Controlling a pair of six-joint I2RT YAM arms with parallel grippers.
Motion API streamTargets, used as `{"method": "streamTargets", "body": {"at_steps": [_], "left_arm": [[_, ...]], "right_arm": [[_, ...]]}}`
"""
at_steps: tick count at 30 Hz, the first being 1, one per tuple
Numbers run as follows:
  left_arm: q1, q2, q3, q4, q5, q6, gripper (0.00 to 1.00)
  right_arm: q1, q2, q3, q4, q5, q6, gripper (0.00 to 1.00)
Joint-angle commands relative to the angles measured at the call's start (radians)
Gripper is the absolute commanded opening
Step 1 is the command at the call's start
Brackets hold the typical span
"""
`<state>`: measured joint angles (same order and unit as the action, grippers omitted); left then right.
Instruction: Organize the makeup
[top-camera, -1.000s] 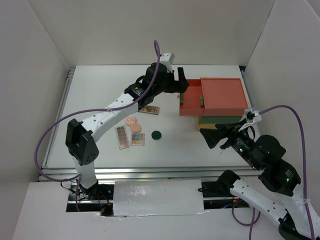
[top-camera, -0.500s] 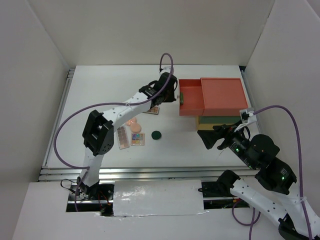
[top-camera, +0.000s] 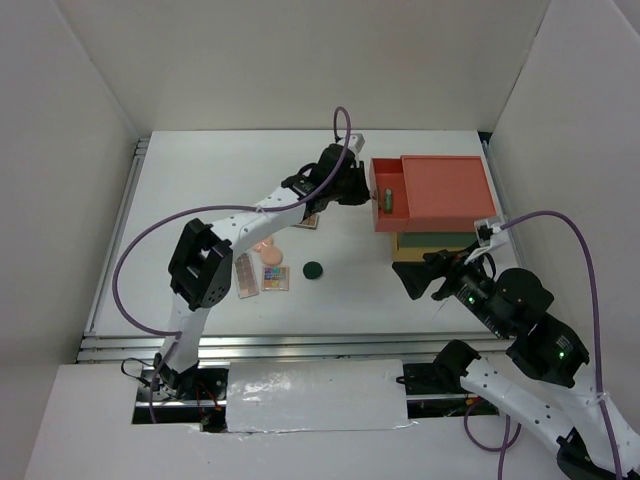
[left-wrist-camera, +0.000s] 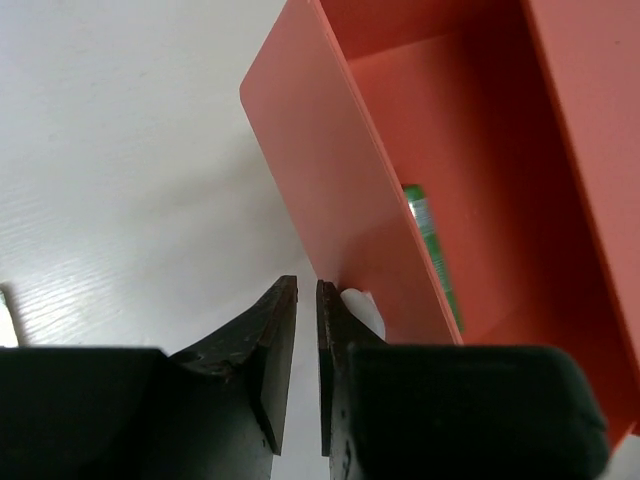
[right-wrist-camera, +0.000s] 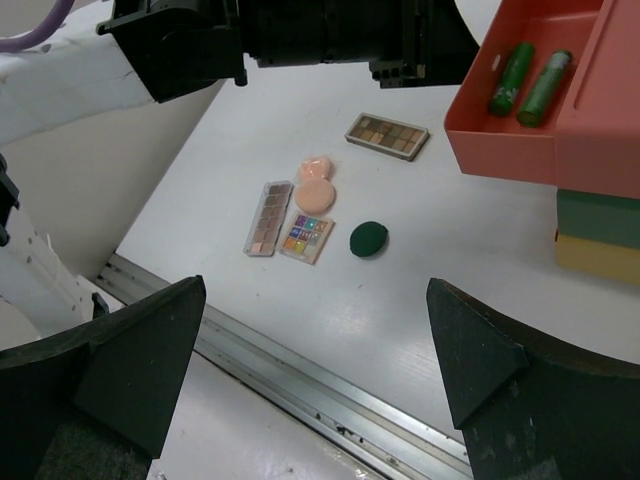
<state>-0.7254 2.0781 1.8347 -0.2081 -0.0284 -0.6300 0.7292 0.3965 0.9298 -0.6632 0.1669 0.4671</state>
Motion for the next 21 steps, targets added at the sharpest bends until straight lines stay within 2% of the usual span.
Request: {"method": "streamTargets", "body": {"at_steps": [1,11,21], "left_arm": [[-0.006,0.039,0.057,0.091,0.076,-0.007,0.27],[-0.006,0.125,0.123,0.171,0.139,-0.06,0.3],[-0.009,0.129,0.083,0.326,0.22,-0.111,0.36]], "right_arm": [[0.007,0.013,-0.014,0.054,-0.009,-0.002,1.0],[0.007,0.036,-0.034,0.073,-0.032,-0.01,1.0],[0.007,0.042,-0.039,0.08,-0.041,-0.016,1.0]]}}
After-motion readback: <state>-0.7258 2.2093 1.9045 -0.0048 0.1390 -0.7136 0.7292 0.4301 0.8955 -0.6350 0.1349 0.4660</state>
